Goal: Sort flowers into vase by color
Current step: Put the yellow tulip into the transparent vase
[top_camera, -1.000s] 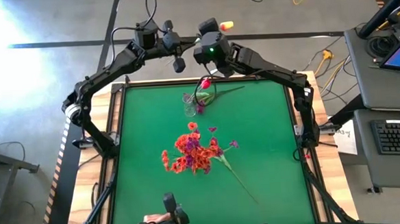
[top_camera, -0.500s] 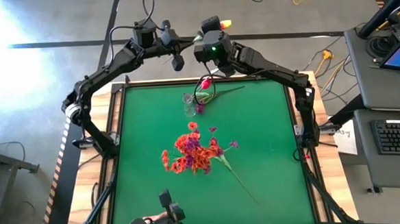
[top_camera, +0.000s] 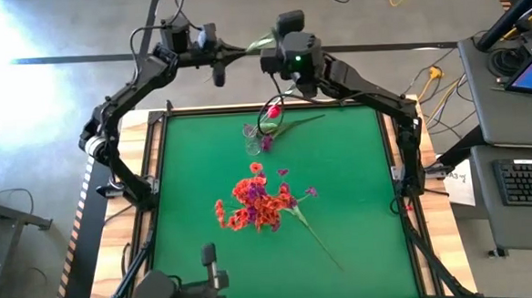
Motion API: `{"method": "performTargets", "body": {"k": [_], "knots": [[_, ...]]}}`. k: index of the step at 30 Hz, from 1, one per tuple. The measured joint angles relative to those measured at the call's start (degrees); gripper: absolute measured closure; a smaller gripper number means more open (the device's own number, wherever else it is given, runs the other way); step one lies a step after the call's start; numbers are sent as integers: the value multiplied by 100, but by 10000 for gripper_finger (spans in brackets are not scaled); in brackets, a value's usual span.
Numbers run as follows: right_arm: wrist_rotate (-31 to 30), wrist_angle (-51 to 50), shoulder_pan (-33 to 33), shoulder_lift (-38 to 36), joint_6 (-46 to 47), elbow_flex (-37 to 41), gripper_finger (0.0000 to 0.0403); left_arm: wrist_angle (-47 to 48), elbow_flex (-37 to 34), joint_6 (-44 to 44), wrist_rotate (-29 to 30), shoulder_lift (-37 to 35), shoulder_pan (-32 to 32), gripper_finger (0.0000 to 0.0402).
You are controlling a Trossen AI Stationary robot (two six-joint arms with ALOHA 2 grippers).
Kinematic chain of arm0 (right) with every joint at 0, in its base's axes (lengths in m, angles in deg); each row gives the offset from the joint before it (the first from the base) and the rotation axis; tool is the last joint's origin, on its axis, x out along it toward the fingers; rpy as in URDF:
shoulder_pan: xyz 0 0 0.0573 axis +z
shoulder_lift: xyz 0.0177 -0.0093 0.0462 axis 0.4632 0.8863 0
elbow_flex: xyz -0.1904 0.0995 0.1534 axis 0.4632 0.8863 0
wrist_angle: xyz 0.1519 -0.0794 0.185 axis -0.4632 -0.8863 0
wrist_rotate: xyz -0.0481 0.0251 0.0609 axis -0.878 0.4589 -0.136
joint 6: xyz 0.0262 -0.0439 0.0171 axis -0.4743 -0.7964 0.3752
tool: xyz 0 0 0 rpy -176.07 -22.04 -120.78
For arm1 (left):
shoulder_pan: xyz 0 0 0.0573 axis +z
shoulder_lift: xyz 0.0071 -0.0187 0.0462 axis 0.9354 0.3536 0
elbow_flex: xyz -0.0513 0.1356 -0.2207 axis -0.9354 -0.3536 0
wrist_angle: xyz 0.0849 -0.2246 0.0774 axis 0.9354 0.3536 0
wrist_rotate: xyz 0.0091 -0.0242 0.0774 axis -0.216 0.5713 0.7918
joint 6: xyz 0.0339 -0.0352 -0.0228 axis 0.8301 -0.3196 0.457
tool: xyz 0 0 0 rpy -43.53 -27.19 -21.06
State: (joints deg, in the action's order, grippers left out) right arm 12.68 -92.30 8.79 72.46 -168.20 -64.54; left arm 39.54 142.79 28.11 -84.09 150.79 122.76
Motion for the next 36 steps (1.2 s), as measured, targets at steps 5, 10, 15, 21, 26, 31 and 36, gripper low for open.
{"method": "performTargets", "body": {"k": [5, 10, 15, 21, 26, 31, 36], "knots": [[167, -100, 10, -181, 781, -118, 206, -154, -6, -121, -986, -45, 26, 401], [736, -376, 4, -581, 1808, -118, 207, -1173, -11, -1018, -1754, -333, 33, 401], [1607, -694, 3, -1065, 2860, -118, 207, -1871, -32, -1522, -2001, -876, 21, 401], [2642, -1339, -33, -1561, 4072, -116, 207, -1954, -672, -1506, -1527, -1853, -86, 401], [2851, -1610, -32, -1745, 4420, -112, 207, -1929, -1615, -1686, -1097, -2615, -177, 401], [2854, -1733, -32, -1751, 4565, -110, 207, -1904, -2532, -1717, -1043, -3242, -217, 401], [2854, -1910, -31, -1682, 4666, -109, 207, -1899, -3129, -1686, -961, -3591, -232, 401]]}}
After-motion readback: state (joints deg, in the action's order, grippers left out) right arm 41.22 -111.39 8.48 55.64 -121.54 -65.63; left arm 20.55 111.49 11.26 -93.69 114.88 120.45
